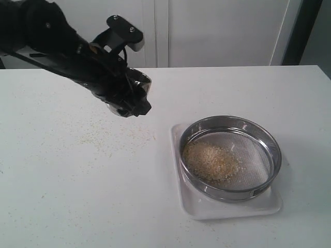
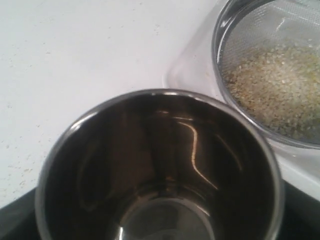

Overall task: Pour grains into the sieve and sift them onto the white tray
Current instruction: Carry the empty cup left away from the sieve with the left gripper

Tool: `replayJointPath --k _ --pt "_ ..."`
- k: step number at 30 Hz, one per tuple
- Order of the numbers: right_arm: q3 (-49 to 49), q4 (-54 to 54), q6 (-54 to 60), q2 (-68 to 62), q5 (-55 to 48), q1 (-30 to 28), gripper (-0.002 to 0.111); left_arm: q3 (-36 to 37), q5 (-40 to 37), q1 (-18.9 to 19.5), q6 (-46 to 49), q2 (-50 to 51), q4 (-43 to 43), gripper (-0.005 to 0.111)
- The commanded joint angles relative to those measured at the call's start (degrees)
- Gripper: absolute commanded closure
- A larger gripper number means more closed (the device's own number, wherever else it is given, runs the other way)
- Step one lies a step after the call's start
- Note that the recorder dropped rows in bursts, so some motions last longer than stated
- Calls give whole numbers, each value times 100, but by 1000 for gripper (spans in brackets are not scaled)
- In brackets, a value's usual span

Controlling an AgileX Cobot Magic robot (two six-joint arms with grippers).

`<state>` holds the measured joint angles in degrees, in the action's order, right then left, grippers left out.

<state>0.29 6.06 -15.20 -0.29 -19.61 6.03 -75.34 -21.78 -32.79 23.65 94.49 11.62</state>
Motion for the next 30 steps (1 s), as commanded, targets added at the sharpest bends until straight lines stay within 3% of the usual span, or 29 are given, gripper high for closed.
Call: replayJointPath --k 1,12,17,30 --pt "-29 3 -9 29 41 24 108 472 574 199 62 -283 209 107" --pt "-29 3 -9 29 41 24 108 1877 3128 299 -237 -401 209 107" --pt "-29 3 -9 29 41 24 108 1991 3860 299 -851 -401 209 107" --pt "-29 3 -9 29 41 24 108 1991 5164 299 -1365 481 114 107"
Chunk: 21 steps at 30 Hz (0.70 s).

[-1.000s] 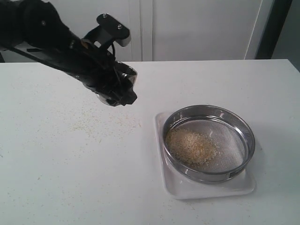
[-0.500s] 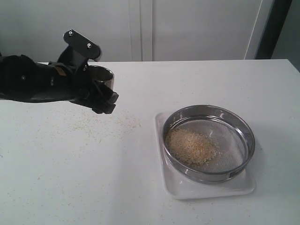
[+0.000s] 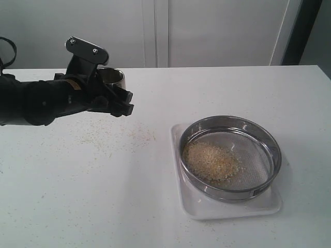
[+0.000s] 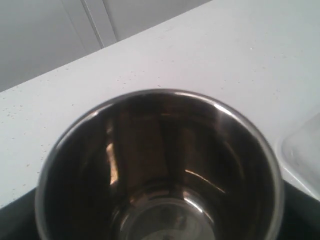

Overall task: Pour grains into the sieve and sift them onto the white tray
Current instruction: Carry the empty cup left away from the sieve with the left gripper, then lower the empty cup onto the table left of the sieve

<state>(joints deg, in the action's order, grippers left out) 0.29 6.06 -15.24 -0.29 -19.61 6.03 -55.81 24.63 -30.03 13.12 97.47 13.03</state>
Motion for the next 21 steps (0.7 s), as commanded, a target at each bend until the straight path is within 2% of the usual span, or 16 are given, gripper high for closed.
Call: replayJointPath --k 1,9,15,21 --pt "-29 3 -5 29 41 24 108 37 649 24 -354 243 -71 107" --pt "-29 3 -5 29 41 24 108 37 1453 24 -438 706 -71 107" --pt "-29 3 -5 29 41 24 108 9 2395 24 -616 1187 -71 107" --pt "-29 3 -5 29 41 24 108 -474 2413 24 -617 1659 -71 107"
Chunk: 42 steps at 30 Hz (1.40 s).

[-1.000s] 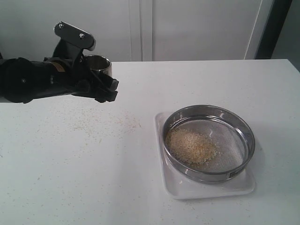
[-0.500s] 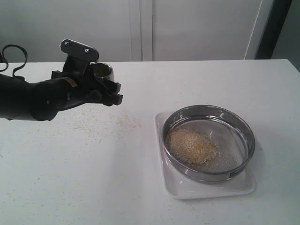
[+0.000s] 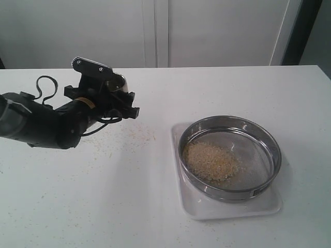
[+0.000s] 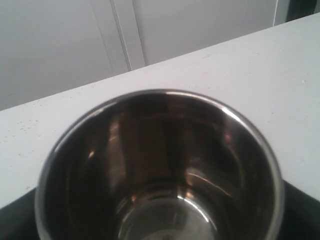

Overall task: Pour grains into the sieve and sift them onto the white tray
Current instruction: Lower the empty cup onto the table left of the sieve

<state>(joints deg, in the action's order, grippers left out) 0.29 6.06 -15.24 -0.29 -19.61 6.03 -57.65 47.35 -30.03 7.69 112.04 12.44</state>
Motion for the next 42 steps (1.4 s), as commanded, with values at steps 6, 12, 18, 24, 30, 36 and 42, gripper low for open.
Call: replayJointPath --k 6,12,18,24,30,36,42 --pt "-29 3 -5 29 41 24 108 -805 95 24 -61 541 -13 107" --pt "-29 3 -5 29 41 24 108 -1157 95 24 -61 854 -13 107" --pt "-29 3 -5 29 41 24 108 -1374 47 24 -217 1197 -13 107" --pt "-29 3 -5 29 41 24 108 -1580 -134 24 -216 1467 -13 107" --pt "-29 3 -5 29 41 24 108 -1823 -562 24 -216 1659 -13 107" --pt "-29 3 -5 29 41 24 108 -1981 -852 24 -216 1671 -13 107" --pt "-29 3 -5 29 41 24 108 -1981 -1027 24 -216 1671 -13 107"
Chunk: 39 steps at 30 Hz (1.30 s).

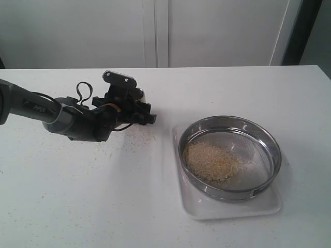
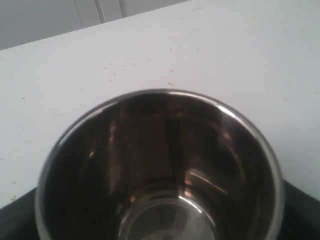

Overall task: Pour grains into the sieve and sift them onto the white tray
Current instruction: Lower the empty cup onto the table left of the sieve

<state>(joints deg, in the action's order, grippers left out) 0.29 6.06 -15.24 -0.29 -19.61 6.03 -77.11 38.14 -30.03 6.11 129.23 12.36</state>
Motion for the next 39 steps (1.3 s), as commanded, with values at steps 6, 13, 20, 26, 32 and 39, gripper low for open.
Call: replayJointPath --k 6,13,20,26,32,39 --pt "-29 3 -5 29 41 24 108 -34 -104 24 -58 -48 -4 85" --pt "-29 3 -5 29 41 24 108 -34 -93 24 -58 -48 -4 32" --pt "-29 3 -5 29 41 24 108 -34 -93 24 -58 -48 -4 13" --pt "-29 3 -5 29 41 24 108 -34 -103 24 -58 -85 -4 13" --pt "-29 3 -5 29 41 24 108 -34 -196 24 54 -264 7 13" --pt "-29 3 -5 29 41 24 108 -34 -311 24 156 -526 22 13"
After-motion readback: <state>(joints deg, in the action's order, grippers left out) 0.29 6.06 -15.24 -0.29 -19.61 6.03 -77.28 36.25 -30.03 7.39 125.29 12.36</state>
